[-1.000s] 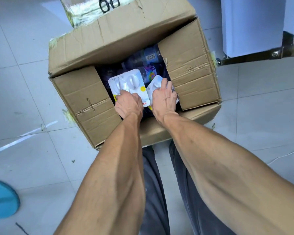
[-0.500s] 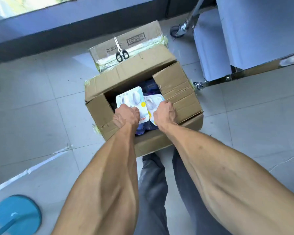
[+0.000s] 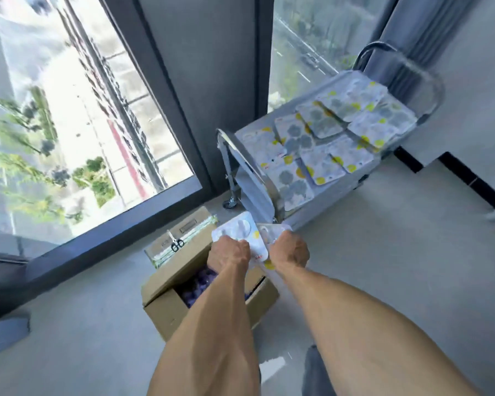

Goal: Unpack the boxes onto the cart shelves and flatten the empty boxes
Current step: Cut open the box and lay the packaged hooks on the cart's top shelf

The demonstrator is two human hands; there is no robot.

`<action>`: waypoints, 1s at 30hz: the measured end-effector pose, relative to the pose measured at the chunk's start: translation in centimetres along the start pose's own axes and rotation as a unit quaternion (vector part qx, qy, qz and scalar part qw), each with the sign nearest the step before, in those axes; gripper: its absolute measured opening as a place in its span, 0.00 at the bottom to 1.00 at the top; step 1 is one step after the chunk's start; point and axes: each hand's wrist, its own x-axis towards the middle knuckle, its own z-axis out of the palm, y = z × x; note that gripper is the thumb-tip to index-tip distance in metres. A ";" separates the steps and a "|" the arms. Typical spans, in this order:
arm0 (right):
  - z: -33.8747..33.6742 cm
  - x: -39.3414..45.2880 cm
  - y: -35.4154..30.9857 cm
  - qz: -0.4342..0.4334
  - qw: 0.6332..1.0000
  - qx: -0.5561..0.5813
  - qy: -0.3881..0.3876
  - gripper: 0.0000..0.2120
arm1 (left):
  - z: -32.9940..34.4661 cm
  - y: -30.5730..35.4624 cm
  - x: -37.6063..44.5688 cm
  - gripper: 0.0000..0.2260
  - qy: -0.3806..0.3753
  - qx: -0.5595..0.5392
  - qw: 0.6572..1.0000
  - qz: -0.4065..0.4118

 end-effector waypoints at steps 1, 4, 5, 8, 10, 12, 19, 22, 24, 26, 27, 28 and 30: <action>-2.6 0.8 0.7 -0.006 1.000 0.004 0.010 0.16 | 0.0 2.3 -1.4 0.14 0.000 -0.001 1.000 0.013; -10.2 3.9 3.2 -0.015 0.999 0.008 0.043 0.13 | 0.6 8.9 -5.1 0.17 0.011 -0.010 0.999 0.050; -12.8 5.1 4.4 -0.023 0.998 0.004 0.050 0.13 | 1.1 11.2 -6.3 0.18 0.012 -0.011 0.998 0.059; -19.3 8.2 7.6 -0.060 0.996 -0.015 0.070 0.13 | 2.9 16.8 -9.2 0.17 0.017 -0.011 0.997 0.077; -22.4 10.5 9.3 -0.065 0.994 -0.021 0.084 0.12 | 4.4 19.9 -10.5 0.16 0.021 -0.012 0.996 0.085; -24.5 12.5 10.4 -0.067 0.993 -0.030 0.090 0.12 | 5.7 22.4 -11.1 0.14 0.027 0.003 0.995 0.099; -25.1 21.0 11.3 -0.089 0.993 -0.049 0.062 0.11 | 9.7 28.5 -6.9 0.09 0.046 0.042 0.994 0.094; -23.7 25.1 9.9 -0.095 0.993 -0.058 0.037 0.11 | 10.9 30.9 -3.1 0.10 0.058 0.058 0.993 0.085; -22.8 28.0 8.4 -0.105 0.991 -0.081 0.018 0.11 | 11.9 32.1 -0.1 0.10 0.056 0.064 0.994 0.064; -22.1 31.2 6.9 -0.112 0.988 -0.108 0.002 0.12 | 13.1 33.3 3.0 0.11 0.047 0.078 0.995 0.044; -21.8 32.6 6.2 -0.113 0.987 -0.117 0.000 0.12 | 13.6 33.9 4.2 0.11 0.043 0.085 0.995 0.038; -21.5 34.3 5.4 -0.114 0.986 -0.125 0.003 0.12 | 14.1 34.8 5.7 0.12 0.041 0.087 0.995 0.031; -20.9 37.4 4.0 -0.108 0.985 -0.136 0.008 0.12 | 14.7 36.1 8.2 0.12 0.031 0.089 0.995 0.022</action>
